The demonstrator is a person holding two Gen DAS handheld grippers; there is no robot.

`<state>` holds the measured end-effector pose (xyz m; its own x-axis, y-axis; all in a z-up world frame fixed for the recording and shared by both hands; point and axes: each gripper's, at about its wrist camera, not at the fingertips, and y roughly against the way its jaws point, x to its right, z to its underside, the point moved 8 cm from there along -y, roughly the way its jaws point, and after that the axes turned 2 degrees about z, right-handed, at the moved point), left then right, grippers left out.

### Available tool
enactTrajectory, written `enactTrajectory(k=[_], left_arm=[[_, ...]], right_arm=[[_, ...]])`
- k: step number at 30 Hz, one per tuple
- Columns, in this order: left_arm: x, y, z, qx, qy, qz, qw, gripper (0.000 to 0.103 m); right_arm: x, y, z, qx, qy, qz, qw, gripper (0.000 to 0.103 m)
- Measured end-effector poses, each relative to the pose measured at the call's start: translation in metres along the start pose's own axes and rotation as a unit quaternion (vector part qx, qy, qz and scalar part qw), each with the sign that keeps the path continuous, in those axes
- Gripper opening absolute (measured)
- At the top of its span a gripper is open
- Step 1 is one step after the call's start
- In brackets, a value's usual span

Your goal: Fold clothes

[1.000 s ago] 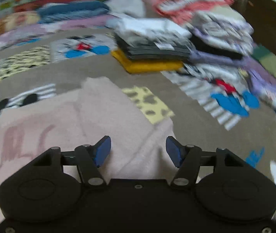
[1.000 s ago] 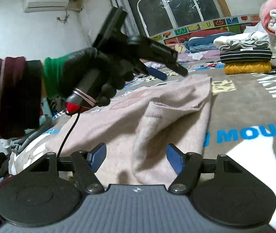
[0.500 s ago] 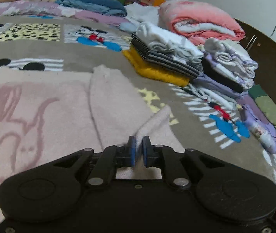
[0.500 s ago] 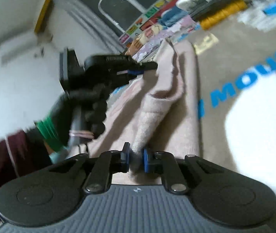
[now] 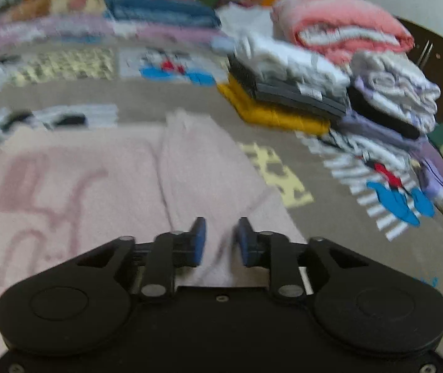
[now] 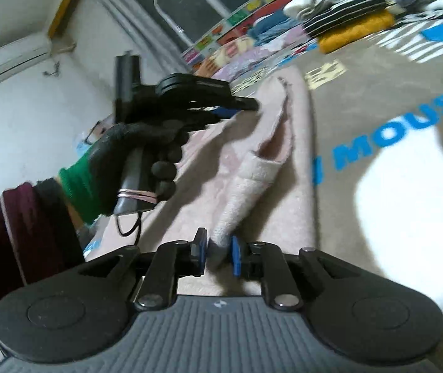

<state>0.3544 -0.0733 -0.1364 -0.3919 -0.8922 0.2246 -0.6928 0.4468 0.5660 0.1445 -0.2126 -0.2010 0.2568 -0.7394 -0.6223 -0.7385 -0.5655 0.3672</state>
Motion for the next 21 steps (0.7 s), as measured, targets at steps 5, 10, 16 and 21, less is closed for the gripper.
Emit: enactTrajectory(k=[5, 10, 16, 21], left_arm=[[0.009, 0.037, 0.007, 0.034, -0.012, 0.027, 0.999, 0.024], [0.032, 0.037, 0.023, 0.016, -0.052, 0.036, 0.9978, 0.025], [0.028, 0.003, 0.018, -0.001, -0.047, 0.021, 0.9987, 0.024], [0.027, -0.024, 0.031, -0.036, -0.08, -0.014, 0.996, 0.025]], right_arm=[[-0.01, -0.007, 0.006, 0.003, 0.065, 0.026, 0.998, 0.028], [-0.02, -0.013, 0.011, 0.007, 0.13, 0.051, 0.99, 0.037], [-0.032, -0.021, 0.017, 0.01, 0.207, 0.082, 0.975, 0.04], [-0.042, -0.027, 0.021, 0.014, 0.269, 0.106, 0.957, 0.048]])
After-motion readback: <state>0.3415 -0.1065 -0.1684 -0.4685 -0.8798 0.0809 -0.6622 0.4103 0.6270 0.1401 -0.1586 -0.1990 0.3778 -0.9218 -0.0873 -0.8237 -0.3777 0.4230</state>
